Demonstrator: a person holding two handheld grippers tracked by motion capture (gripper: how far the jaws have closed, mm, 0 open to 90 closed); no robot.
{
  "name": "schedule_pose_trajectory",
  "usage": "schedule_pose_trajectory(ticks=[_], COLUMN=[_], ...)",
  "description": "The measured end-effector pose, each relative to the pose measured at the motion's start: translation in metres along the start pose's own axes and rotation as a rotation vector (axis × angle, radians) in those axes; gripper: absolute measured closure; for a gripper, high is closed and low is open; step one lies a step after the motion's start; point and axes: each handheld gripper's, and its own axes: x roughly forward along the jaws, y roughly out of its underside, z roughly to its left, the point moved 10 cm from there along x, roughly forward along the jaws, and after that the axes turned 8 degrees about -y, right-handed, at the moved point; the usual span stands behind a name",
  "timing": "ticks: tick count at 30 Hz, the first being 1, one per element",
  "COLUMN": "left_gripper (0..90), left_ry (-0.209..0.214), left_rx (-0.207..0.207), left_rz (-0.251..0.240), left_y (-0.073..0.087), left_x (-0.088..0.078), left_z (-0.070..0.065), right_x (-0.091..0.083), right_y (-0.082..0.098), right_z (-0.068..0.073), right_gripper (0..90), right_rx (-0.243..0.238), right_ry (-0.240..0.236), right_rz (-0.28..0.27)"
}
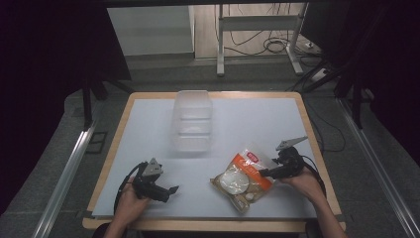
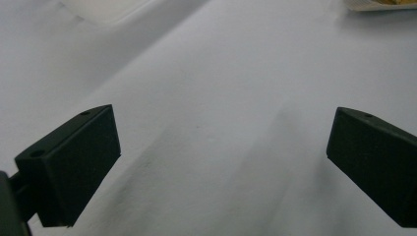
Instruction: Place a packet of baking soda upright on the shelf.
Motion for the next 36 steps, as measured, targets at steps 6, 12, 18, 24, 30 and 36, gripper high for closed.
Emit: schedule_pose_trajectory(ticks=[6,12,18,24,30,36], left_gripper=[0.0,0.0,0.0,0.0,0.0,0.0], left_ry=[-0.001,0.000,0.000,-0.003,-0.006,-0.005], left_rx=[0.002,0.001,0.006,0.002,-0.002,-0.011], left_rz=[0.001,0.003,0.004,-0.002,-0.009,-0.017], left_y=[0.000,0.000,0.000,0.000,-0.001,-0.002], left_x=[0.000,0.000,0.000,0.000,-0.001,-0.002], left_z=[0.000,0.000,-0.001,0.000,0.001,0.002], right_x=[0.004,0.011,0.010,-0.002,-0.010,-0.019], right_y=[-0.003,-0.002,-0.003,-0.009,-0.019,-0.031], right_z=[0.011,0.015,0.019,0.017,0.028,0.045], right_gripper=[45.0,49.6,63.9,88.4,88.6,88.6], right_rx=[-0.027,-0.004,0.010,-0.004,-0.034,-0.044], right_ry=[-0.012,-0.050,-0.033,0.032,0.046,0.011], right_rz=[0.024,0.029,0.038,-0.005,-0.044,-0.106])
